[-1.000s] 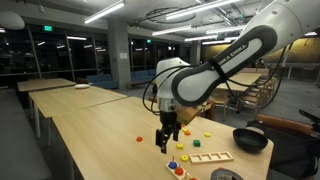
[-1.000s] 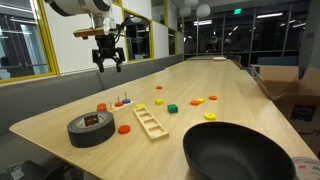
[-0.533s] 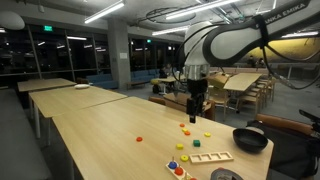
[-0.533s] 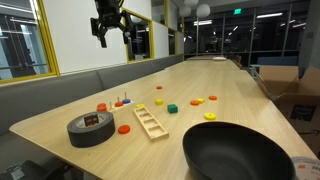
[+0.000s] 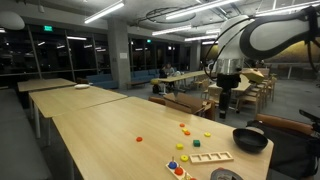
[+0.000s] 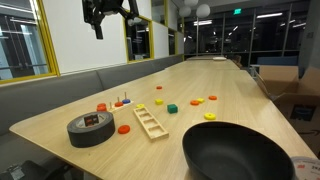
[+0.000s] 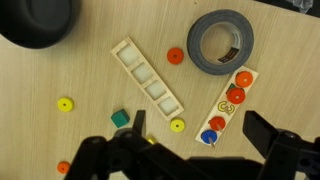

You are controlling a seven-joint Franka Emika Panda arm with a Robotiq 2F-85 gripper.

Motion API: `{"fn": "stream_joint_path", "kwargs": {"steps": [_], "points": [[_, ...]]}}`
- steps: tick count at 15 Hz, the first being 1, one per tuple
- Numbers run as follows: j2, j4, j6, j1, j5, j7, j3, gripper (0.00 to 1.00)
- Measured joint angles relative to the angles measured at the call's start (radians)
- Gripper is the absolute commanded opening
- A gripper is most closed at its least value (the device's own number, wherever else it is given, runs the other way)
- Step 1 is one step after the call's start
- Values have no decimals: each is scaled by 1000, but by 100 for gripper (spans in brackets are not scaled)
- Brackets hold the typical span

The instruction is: Move the orange ring from the far right to the left

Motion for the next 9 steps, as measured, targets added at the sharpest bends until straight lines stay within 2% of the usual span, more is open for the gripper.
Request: {"fn": "stream_joint_path", "kwargs": {"steps": [5,9], "points": [[-125,-77,-67,-14,1,-18,-25,100],[-146,-90,-74,-15,1,-18,-25,100]]}}
